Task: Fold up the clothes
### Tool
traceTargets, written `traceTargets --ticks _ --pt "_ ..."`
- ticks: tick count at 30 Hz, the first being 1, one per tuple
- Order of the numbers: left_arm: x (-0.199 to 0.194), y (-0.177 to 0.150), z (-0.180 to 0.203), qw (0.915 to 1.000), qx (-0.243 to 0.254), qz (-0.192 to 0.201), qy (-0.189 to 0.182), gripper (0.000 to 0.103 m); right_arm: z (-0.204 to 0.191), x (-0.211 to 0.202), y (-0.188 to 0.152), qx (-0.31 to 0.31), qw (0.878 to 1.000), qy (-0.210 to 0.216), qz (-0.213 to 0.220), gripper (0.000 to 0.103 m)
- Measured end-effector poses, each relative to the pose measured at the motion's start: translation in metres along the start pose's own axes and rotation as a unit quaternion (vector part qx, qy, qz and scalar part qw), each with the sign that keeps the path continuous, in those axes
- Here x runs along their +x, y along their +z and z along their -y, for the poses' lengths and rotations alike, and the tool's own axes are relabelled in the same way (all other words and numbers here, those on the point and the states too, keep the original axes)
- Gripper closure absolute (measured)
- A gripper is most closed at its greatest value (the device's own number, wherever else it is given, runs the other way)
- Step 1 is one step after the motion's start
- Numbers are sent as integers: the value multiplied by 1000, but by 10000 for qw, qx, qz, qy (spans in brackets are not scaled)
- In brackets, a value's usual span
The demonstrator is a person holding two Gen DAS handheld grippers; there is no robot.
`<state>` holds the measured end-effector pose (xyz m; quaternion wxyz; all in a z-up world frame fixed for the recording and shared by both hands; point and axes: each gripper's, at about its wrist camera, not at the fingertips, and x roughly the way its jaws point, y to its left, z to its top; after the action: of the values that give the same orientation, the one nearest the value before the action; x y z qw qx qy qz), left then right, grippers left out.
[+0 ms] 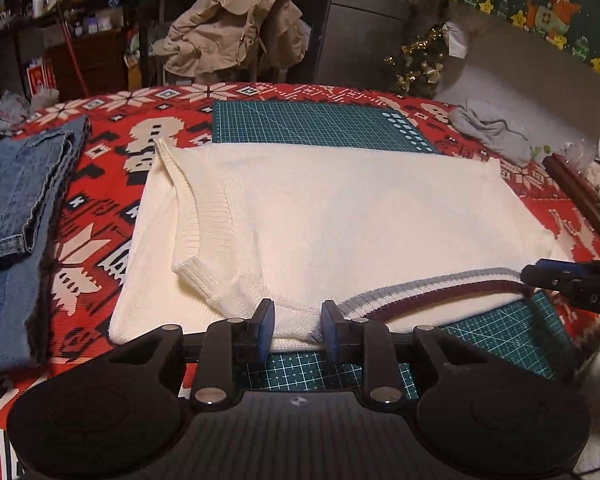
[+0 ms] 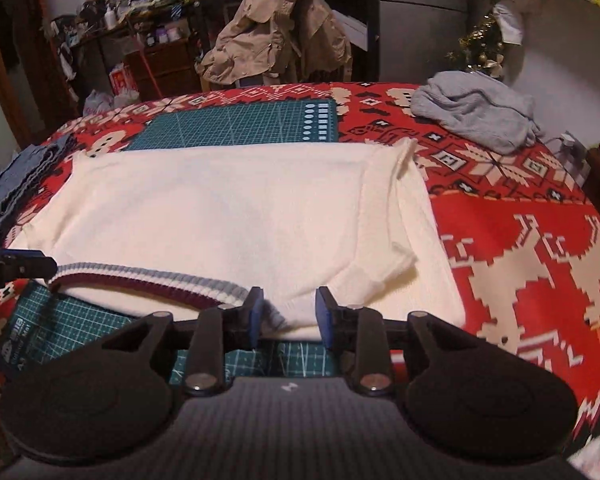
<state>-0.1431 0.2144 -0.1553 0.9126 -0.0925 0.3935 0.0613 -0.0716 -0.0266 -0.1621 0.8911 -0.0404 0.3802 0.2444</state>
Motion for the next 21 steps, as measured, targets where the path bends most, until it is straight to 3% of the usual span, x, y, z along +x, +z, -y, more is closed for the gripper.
traceTargets --ticks 6,8,11,13,18,19,21 --pt "1 -4 3 9995 -143 167 211 71 1 -2 -8 20 9998 -26 212 64" --pt "0 -6 6 9992 -121 231 303 69 0 -3 -9 35 9997 -24 227 55" --pt "-1 -9 13 9983 93 333 479 58 0 -5 -8 54 9997 -49 229 55" --pt "-2 -12 16 9970 199 408 632 42 -2 -8 -6 69 9996 -106 247 55" --pt "-18 -12 3 9924 -210 761 946 40 -11 -21 4 29 9995 -100 292 52" --pt "-23 -11 -3 9916 -350 842 921 40 -16 -23 7 -29 9996 -99 274 48" --pt "-31 -10 -15 9896 -618 999 835 40 -26 -25 14 -152 9996 -46 227 26"
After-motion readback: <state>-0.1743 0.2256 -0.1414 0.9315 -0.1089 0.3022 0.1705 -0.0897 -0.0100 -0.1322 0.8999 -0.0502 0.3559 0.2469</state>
